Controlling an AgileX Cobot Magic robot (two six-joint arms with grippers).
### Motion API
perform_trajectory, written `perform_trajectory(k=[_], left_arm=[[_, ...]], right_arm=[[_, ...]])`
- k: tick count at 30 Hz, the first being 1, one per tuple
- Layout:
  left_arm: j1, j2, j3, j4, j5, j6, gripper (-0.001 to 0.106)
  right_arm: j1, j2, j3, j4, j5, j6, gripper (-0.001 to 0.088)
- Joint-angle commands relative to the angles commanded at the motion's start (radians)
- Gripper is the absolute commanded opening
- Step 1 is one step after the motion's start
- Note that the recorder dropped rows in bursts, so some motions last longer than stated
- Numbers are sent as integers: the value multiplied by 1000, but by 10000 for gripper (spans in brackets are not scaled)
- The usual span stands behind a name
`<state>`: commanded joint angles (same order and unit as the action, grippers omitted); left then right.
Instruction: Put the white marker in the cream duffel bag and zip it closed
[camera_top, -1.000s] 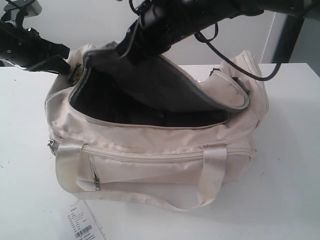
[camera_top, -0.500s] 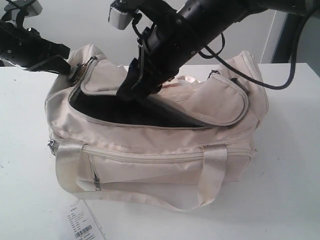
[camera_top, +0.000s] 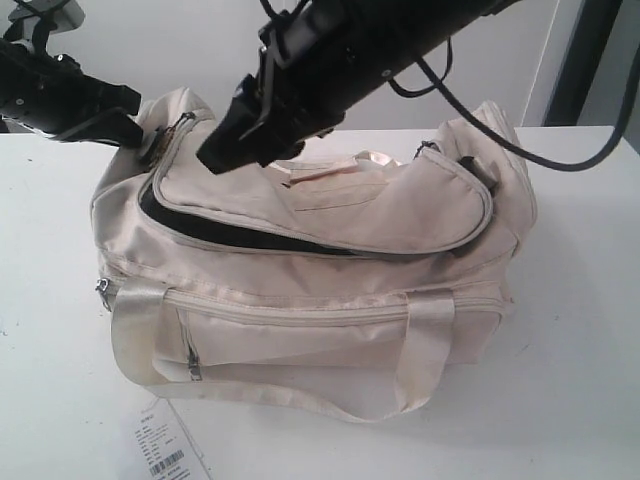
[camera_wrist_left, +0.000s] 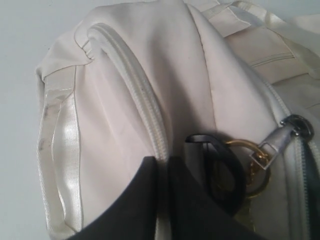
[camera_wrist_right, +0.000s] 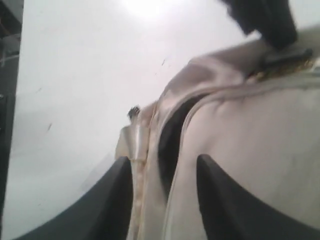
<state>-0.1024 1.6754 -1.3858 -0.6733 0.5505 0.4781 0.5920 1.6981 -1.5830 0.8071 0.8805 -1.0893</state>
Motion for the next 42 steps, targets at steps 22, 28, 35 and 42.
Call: perform_trajectory(k=[22, 28, 35, 42], left_arm=[[0, 0, 0, -97, -10, -60, 0], [0, 0, 0, -96, -8, -58, 0], [0, 0, 0, -96, -6, -51, 0], [0, 0, 0, -94, -6, -34, 0]], right_arm=[[76, 194, -2, -235, -576, -147, 523], [80, 248, -48, -192, -569, -145, 522], [104, 307, -132, -178, -531, -145, 522], [104, 338, -132, -201, -529, -145, 522]])
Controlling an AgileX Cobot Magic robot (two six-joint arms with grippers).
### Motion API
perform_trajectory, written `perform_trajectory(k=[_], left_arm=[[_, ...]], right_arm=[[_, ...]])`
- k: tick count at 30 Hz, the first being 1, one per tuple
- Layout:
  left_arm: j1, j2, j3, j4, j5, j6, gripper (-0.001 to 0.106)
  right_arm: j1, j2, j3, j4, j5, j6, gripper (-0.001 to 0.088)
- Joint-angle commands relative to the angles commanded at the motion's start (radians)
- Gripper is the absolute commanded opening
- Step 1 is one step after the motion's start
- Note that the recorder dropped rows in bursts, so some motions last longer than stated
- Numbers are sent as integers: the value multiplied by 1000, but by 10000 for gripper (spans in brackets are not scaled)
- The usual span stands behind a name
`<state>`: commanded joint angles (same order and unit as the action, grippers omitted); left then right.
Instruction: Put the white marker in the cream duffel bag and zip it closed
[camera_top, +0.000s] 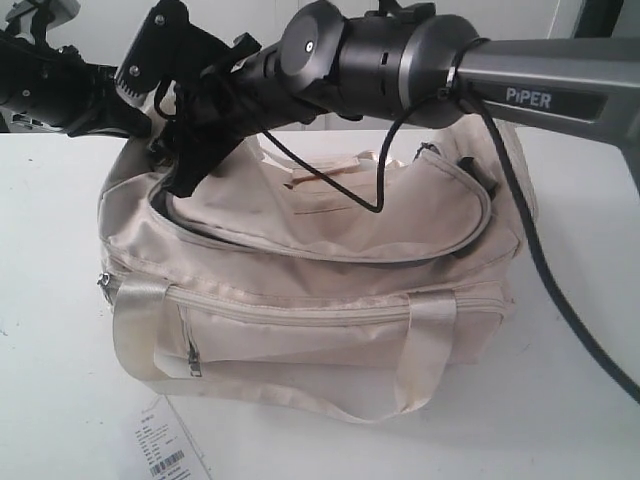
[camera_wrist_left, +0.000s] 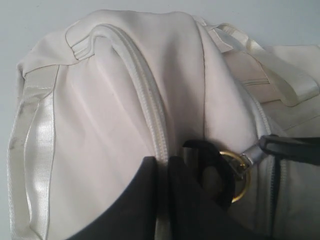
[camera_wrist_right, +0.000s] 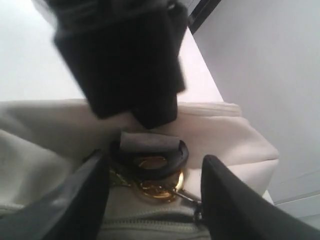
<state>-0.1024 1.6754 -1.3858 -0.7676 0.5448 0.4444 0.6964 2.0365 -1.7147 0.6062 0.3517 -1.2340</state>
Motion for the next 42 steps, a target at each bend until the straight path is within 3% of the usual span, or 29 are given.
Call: perform_trajectory(k=[8, 14, 26, 27, 28, 31, 40, 42], left_arm=[[0, 0, 0, 0, 0, 0, 0], [0, 0, 0, 0, 0, 0, 0], [0, 0, 0, -9, 0, 0, 0], [0, 0, 0, -9, 0, 0, 0], [0, 0, 0, -9, 0, 0, 0], [0, 0, 0, -9, 0, 4, 0], [0, 0, 0, -9, 0, 26, 0], [0, 0, 0, -9, 0, 26, 0]], right_arm=[[0, 15, 0, -94, 80, -5, 522], [0, 15, 0, -94, 104, -137, 522], [3, 68, 0, -83, 50, -151, 482], [3, 70, 0, -83, 42, -151, 463], [3, 70, 0, -83, 30, -149, 367], [3, 67, -17, -82, 28, -94, -3], [3, 7, -28, -83, 142, 91, 1], [3, 17, -28, -83, 142, 86, 117]])
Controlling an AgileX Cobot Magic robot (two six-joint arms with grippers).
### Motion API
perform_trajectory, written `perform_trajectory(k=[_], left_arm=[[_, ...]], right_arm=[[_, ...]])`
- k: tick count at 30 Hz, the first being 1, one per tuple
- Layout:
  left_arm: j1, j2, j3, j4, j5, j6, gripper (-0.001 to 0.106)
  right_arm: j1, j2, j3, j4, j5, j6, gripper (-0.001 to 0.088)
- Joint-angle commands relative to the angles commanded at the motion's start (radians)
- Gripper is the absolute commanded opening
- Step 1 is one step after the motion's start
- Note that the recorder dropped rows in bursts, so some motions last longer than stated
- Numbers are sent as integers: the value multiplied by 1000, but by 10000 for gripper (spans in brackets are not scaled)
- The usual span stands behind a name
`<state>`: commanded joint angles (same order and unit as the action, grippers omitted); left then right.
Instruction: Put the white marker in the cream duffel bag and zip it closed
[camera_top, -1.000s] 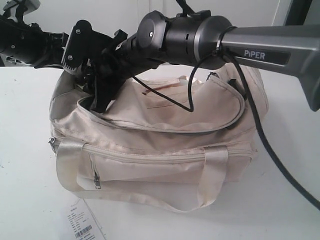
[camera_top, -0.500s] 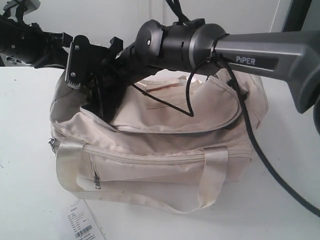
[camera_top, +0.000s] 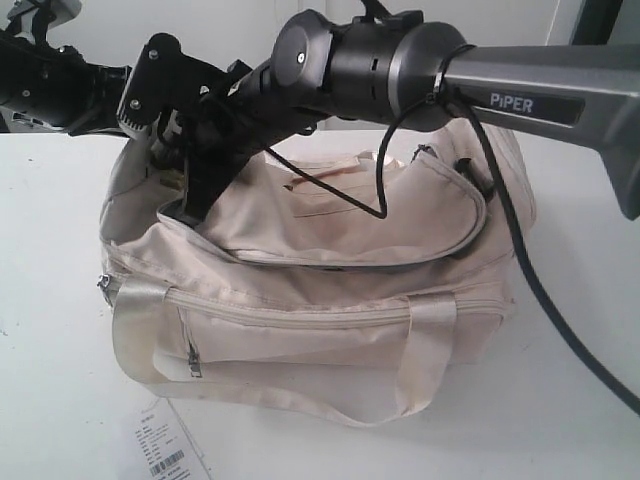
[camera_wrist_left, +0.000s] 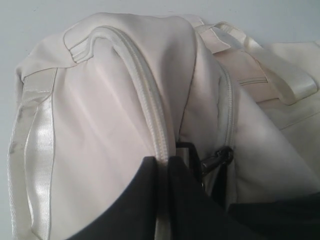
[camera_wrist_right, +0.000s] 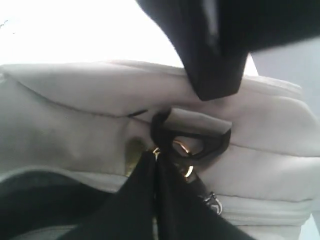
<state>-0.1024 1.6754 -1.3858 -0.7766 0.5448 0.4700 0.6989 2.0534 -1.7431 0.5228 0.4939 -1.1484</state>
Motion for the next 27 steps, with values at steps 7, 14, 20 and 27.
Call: perform_trajectory(k=[7, 14, 20, 27], left_arm=[[0, 0, 0, -17, 6, 0, 0], [0, 0, 0, -28, 6, 0, 0], [0, 0, 0, -28, 12, 9, 0], [0, 0, 0, -28, 12, 12, 0]], right_arm=[[0, 54, 0, -1, -124, -27, 749], [0, 111, 0, -1, -219, -26, 642], [0, 120, 0, -1, -190, -29, 74], [0, 43, 0, 1, -102, 37, 0]])
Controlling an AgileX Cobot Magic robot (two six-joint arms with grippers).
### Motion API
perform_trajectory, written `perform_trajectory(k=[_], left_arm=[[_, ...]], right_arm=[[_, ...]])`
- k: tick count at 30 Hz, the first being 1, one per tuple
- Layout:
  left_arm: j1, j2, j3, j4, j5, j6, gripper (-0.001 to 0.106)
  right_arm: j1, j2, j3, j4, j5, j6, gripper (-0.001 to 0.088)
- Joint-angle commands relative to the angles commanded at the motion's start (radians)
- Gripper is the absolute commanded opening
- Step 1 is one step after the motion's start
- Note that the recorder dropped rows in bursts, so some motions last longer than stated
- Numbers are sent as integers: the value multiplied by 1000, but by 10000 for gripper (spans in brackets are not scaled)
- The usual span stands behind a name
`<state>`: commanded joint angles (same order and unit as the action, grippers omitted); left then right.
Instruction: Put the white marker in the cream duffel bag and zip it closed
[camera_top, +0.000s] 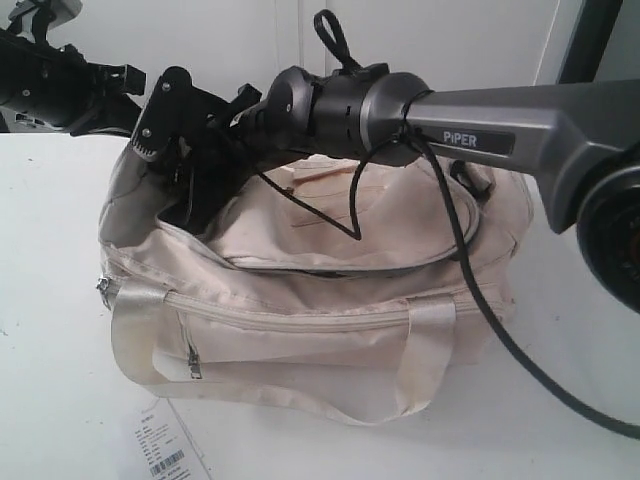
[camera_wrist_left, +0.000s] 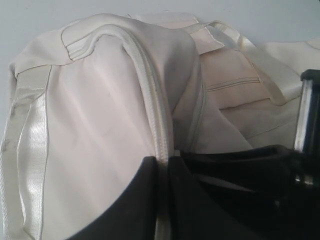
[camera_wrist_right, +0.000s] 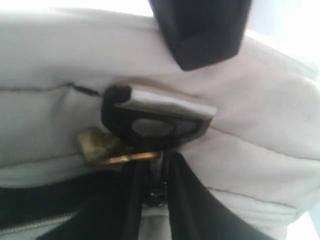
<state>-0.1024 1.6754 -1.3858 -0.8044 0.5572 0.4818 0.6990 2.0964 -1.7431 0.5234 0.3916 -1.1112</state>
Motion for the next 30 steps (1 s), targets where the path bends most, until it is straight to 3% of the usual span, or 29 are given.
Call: perform_trajectory(k=[17, 25, 30], left_arm=[[0, 0, 0, 0, -4, 15, 0], [0, 0, 0, 0, -16, 15, 0], [0, 0, 0, 0, -18, 15, 0]], right_arm=[[-2, -51, 0, -2, 195, 42, 0], [-2, -85, 0, 69, 307, -183, 0], [-2, -87, 0, 74, 308, -244, 0]])
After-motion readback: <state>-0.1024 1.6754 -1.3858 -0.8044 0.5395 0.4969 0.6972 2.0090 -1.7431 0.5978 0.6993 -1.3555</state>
